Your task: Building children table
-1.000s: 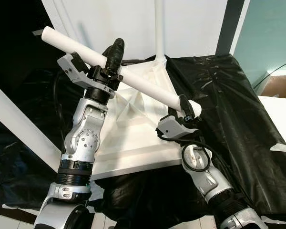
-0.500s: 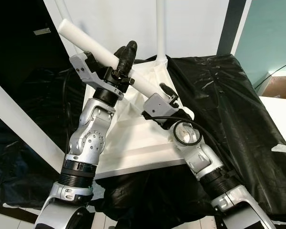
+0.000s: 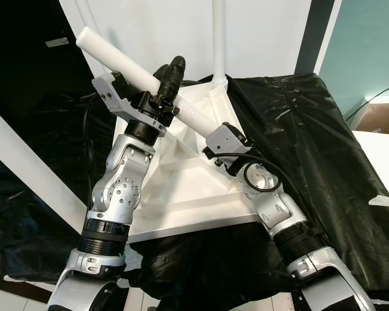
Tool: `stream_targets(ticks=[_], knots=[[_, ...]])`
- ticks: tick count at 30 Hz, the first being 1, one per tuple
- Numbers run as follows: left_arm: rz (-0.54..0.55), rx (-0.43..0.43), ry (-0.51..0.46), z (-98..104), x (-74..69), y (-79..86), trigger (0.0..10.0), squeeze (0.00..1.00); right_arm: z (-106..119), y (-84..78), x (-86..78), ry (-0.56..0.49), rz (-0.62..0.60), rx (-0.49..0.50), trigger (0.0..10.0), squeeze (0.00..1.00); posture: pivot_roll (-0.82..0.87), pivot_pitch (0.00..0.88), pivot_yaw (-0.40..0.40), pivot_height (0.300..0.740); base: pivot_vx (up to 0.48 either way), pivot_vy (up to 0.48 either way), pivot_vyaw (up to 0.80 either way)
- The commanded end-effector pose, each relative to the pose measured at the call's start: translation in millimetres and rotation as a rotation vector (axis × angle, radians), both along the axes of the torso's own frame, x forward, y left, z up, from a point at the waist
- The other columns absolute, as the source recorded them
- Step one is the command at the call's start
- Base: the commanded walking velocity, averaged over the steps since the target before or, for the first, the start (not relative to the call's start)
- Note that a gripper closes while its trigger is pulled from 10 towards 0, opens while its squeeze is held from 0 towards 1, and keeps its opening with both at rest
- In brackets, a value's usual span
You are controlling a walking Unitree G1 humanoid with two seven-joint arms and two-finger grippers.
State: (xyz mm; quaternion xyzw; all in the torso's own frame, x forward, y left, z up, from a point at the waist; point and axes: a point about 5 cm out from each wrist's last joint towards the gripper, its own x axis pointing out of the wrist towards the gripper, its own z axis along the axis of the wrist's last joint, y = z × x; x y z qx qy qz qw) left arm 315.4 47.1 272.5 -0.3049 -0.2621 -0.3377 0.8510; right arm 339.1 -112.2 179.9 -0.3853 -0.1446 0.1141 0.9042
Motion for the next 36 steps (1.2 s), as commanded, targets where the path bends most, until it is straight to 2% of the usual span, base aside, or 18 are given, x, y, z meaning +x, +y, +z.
stream_targets(ticks=[1,4,5,6,7,9,15,16,17,19,20,24,25,30,31,32,33,36], knots=[[0.049,-0.037,0.002,6,3.0,1.0,10.0,1.00,9,5.7,-0.8,-0.131,-0.043,0.004,0.0,0.00,-0.10,0.000,0.100,0.740,0.000,0.000,0.00],[0.141,-0.085,0.083,6,13.0,6.8,10.0,1.00,6,5.4,-7.2,-0.281,-0.147,0.016,0.0,0.00,-0.10,0.000,0.104,0.740,0.000,0.000,0.00],[0.141,-0.085,0.083,6,13.0,6.8,10.0,1.00,6,5.4,-7.2,-0.281,-0.147,0.016,0.0,0.00,-0.10,0.000,0.104,0.740,0.000,0.000,0.00],[0.164,-0.109,0.120,5,16.9,9.1,10.0,0.06,0,4.7,-14.1,-0.370,-0.189,0.018,0.0,0.00,-0.10,0.000,0.107,0.740,0.000,0.000,0.00],[0.164,-0.109,0.120,5,16.9,9.1,10.0,0.06,0,4.7,-14.1,-0.370,-0.189,0.018,0.0,0.00,-0.10,0.000,0.107,0.740,0.000,0.000,0.00],[0.169,-0.132,0.156,4,20.4,11.8,10.0,0.00,-7,6.6,-27.2,-0.525,-0.196,-0.019,0.0,0.00,-0.10,0.000,0.110,0.740,0.000,0.000,0.00],[0.182,-0.146,0.183,2,22.8,14.6,10.0,0.00,-22,7.6,-31.5,-0.546,-0.184,-0.058,0.0,0.00,-0.09,0.000,0.108,0.740,0.000,0.000,0.00],[0.191,-0.141,0.173,2,22.5,15.5,2.5,0.00,-25,8.4,-31.6,-0.532,-0.188,-0.054,0.0,0.00,-0.09,0.000,0.110,0.740,0.000,0.000,0.00],[0.175,-0.143,0.148,2,20.1,15.2,0.0,0.00,-26,11.0,-30.8,-0.513,-0.175,-0.047,1.3,0.00,-0.09,0.000,0.112,0.740,0.000,0.000,0.00],[0.164,-0.145,0.131,2,18.4,14.9,0.0,0.00,-27,13.1,-30.2,-0.505,-0.167,-0.042,1.3,0.00,-0.09,0.000,0.112,0.740,0.000,0.000,0.00],[0.146,-0.133,0.111,2,16.0,13.3,0.0,0.00,-27,15.4,-27.0,-0.475,-0.156,-0.030,10.0,0.00,-0.09,0.000,0.112,0.740,0.000,0.000,0.00],[0.146,-0.107,0.089,2,15.8,12.0,0.0,0.00,-27,17.2,-21.6,-0.422,-0.146,0.000,10.0,0.00,-0.09,0.000,0.113,0.740,0.000,0.000,0.00],[0.146,-0.089,0.072,2,15.3,11.2,0.0,0.00,-27,17.5,-19.8,-0.354,-0.133,0.048,10.0,1.00,-0.09,0.000,0.116,0.740,0.000,0.000,0.00],[0.145,-0.056,0.044,2,14.3,10.0,0.0,0.00,-24,19.7,-18.0,-0.168,-0.085,0.170,10.0,1.00,-0.09,0.000,0.116,0.740,0.000,0.000,0.00],[0.142,-0.051,0.037,2,14.1,10.0,0.0,0.00,-22,22.9,-17.3,-0.054,-0.046,0.221,10.0,1.00,-0.09,0.000,0.116,0.740,0.000,0.000,0.00],[0.141,-0.050,0.036,2,14.1,10.0,0.0,0.00,-20,24.3,-17.5,-0.017,-0.028,0.239,10.0,1.00,-0.09,0.000,0.116,0.740,0.000,0.000,0.00],[0.139,-0.053,0.033,3,14.3,10.7,0.0,0.00,-17,25.0,-17.6,0.030,0.000,0.261,10.0,0.00,-0.09,0.000,0.116,0.740,0.000,0.000,0.00],[0.130,-0.066,0.017,7,14.4,13.4,0.0,0.00,-7,20.3,-19.2,0.137,0.070,0.266,10.0,0.00,-0.10,0.000,0.117,0.740,0.000,0.000,0.00]])
